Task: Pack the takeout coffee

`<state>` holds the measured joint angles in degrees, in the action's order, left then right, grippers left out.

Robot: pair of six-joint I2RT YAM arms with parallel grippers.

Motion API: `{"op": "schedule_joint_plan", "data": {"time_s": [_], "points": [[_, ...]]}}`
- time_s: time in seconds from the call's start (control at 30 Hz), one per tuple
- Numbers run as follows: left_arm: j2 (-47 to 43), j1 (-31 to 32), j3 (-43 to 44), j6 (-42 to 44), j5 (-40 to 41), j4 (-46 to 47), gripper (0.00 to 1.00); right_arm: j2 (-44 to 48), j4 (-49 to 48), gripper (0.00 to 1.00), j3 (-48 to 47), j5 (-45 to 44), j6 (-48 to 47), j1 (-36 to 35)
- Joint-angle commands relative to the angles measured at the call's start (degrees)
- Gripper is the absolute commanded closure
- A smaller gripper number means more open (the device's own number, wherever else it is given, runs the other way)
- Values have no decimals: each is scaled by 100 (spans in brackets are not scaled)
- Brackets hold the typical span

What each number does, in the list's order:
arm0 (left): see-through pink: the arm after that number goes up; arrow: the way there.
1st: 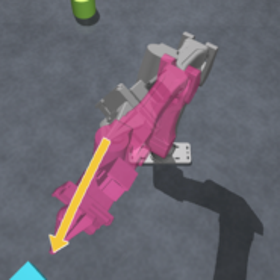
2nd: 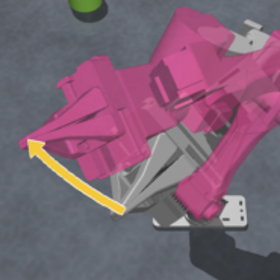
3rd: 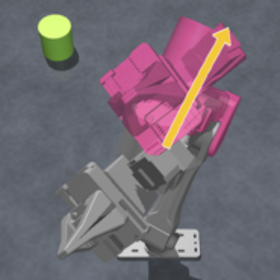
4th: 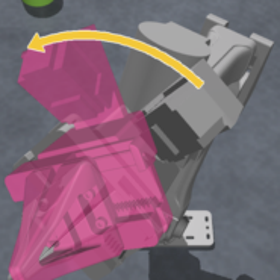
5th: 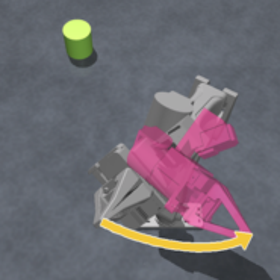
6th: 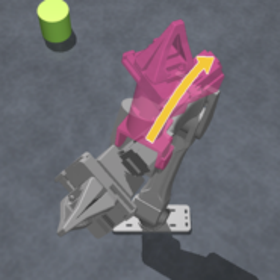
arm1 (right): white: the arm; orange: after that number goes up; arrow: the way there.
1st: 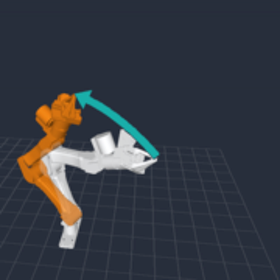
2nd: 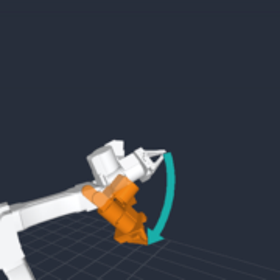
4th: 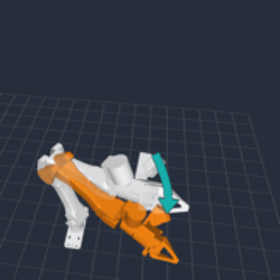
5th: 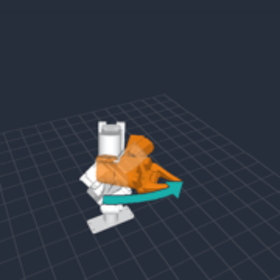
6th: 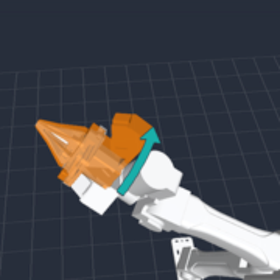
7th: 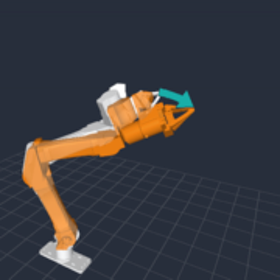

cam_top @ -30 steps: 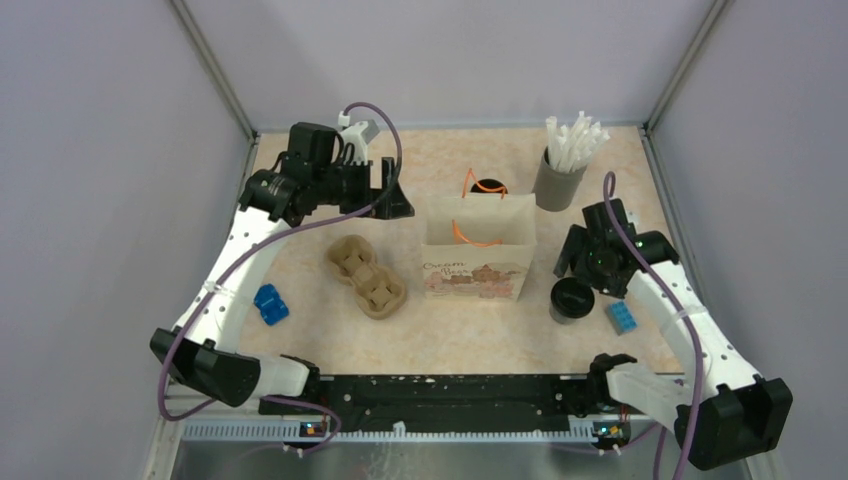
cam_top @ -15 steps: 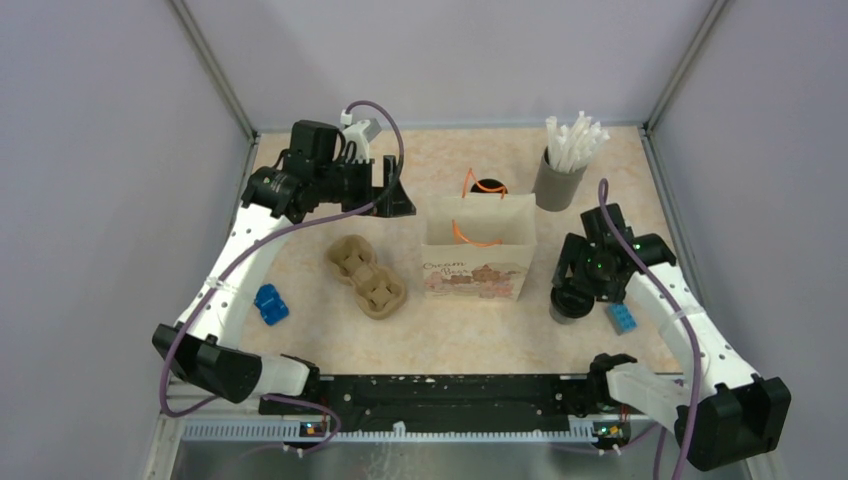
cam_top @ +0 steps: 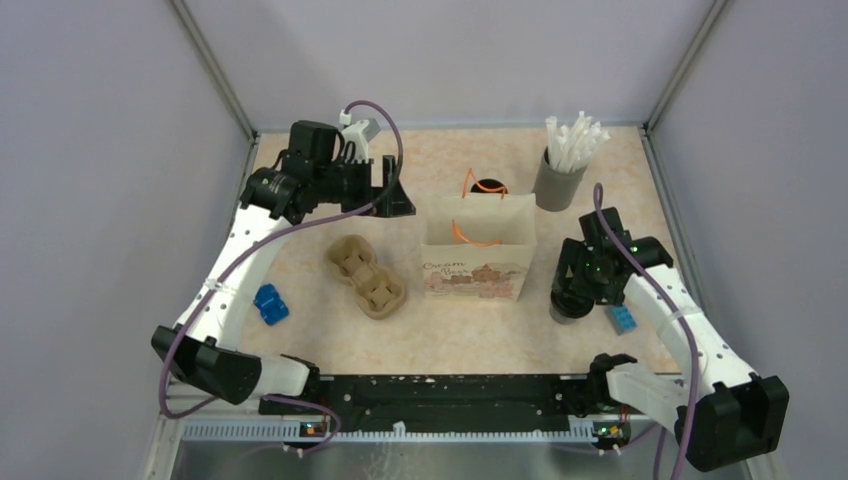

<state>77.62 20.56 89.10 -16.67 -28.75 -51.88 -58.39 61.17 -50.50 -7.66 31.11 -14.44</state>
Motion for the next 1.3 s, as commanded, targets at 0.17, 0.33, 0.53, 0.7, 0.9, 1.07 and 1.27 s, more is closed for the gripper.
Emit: {"op": "schedule_joint_plan", "data": {"time_s": [0.17,0.33,0.53,0.7,0.9,1.07,1.27], "points": [[-304,6,55,-99,-52,115,1,109,-264,17,120,94,-81,70],[-308,10,39,-126,-60,114,1,109,-220,17,103,97,-67,69],[-315,5,2,-118,-68,133,1,80,-211,16,8,85,-53,71],[-302,10,2,-135,-69,176,1,-9,-236,17,-39,93,-45,67],[-323,2,2,-118,-43,157,1,-102,-351,19,27,163,10,64],[-305,10,3,-100,-16,153,1,-169,-372,22,141,162,84,64],[-270,5,-30,-100,-3,208,1,-202,-334,24,330,110,117,71]]}}
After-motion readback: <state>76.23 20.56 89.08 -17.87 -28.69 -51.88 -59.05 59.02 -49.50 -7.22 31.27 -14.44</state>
